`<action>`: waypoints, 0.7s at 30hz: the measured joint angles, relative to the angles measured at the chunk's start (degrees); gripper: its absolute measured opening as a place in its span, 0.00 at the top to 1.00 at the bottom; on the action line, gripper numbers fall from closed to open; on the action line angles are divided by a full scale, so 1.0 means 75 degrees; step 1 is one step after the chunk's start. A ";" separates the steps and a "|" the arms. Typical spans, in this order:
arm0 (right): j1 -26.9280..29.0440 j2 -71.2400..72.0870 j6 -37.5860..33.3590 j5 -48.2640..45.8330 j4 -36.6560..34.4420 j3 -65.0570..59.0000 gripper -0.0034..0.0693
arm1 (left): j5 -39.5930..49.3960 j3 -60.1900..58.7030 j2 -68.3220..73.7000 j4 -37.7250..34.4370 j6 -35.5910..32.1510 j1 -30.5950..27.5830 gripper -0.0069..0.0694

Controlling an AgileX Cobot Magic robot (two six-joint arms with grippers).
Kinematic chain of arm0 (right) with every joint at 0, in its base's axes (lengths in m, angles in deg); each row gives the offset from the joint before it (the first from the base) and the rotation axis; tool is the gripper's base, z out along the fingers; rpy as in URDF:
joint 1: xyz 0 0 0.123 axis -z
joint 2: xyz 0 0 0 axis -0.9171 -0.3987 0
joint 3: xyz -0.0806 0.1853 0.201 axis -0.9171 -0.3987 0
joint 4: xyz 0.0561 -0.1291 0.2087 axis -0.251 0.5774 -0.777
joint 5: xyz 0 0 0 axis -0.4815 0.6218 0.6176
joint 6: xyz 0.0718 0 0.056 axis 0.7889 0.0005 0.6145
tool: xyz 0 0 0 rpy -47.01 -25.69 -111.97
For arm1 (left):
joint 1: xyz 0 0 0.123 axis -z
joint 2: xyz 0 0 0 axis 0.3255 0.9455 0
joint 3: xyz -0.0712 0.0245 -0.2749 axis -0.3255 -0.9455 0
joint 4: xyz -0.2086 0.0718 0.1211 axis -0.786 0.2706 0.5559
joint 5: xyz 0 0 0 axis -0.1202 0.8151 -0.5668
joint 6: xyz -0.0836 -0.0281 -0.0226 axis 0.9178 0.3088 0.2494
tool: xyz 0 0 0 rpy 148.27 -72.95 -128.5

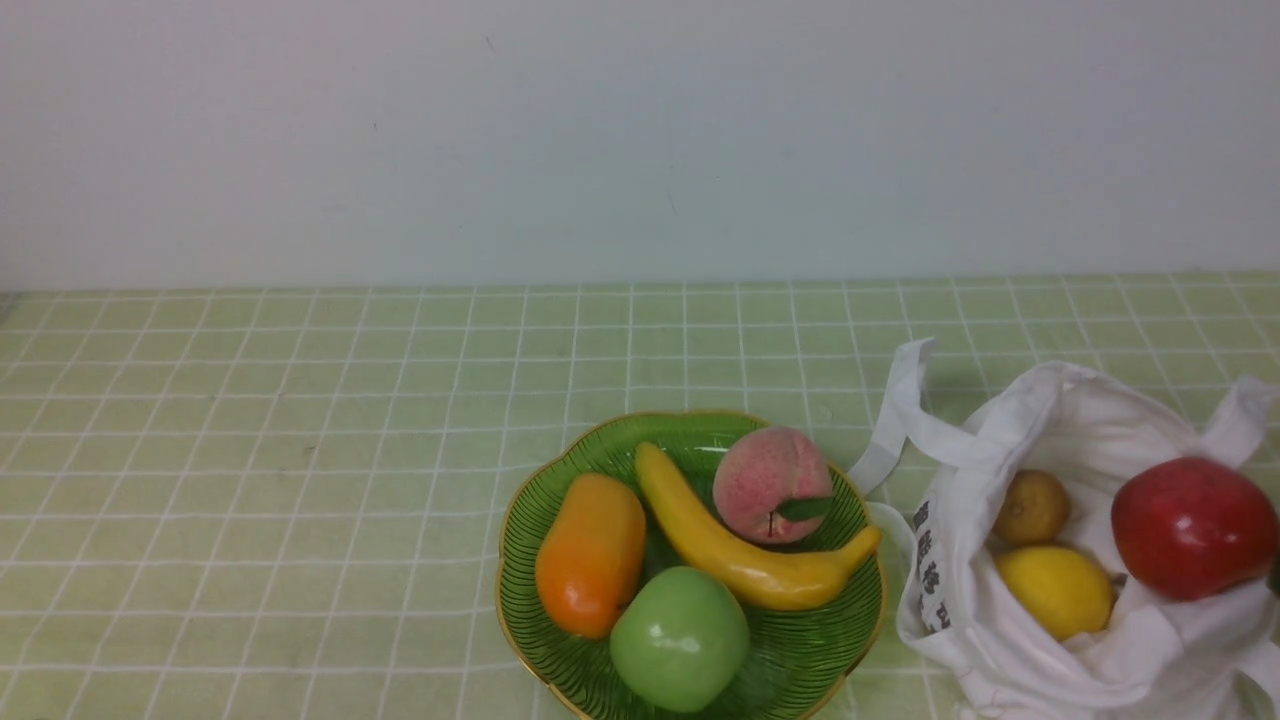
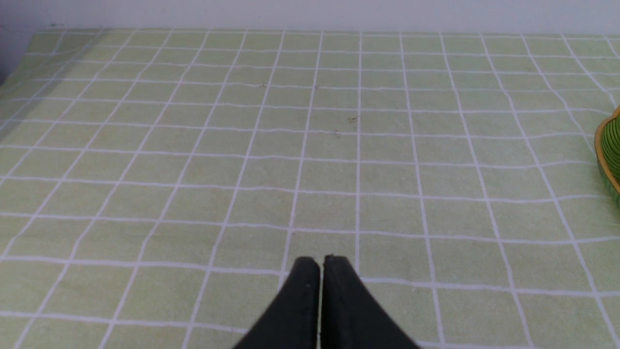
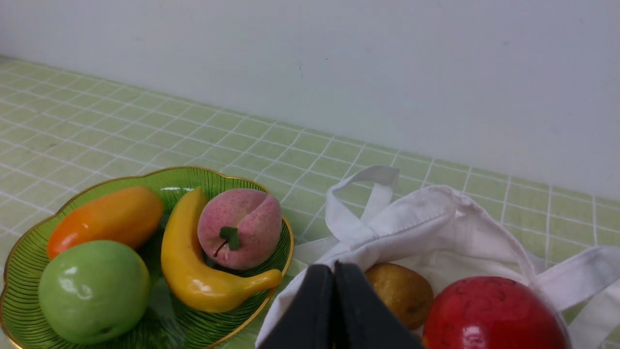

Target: Take the fruit out of the bag on the green coffee tablecloth and place them on the plate.

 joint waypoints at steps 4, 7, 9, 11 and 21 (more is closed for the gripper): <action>0.0000 0.0000 0.0000 -0.0033 -0.0008 0.0000 0.97 | 0.0000 0.0000 0.0000 0.0000 0.0000 0.0000 0.92; 0.0000 0.0000 0.0000 -0.0039 -0.0008 0.0000 0.97 | 0.0000 0.0000 0.0000 0.0000 0.0000 0.0000 0.92; 0.0000 0.0000 0.0000 -0.0039 -0.0008 0.0000 0.97 | 0.0000 0.0000 0.0000 0.0000 0.0000 0.0000 0.92; 0.0000 0.0000 0.0000 -0.0039 -0.0013 0.0000 0.97 | 0.0000 0.0000 0.0000 0.0000 0.0000 0.0000 0.92; 0.0234 0.0991 0.0000 0.0579 -0.0043 -0.0627 0.97 | 0.0000 0.0000 0.0000 0.0000 0.0000 0.0000 0.92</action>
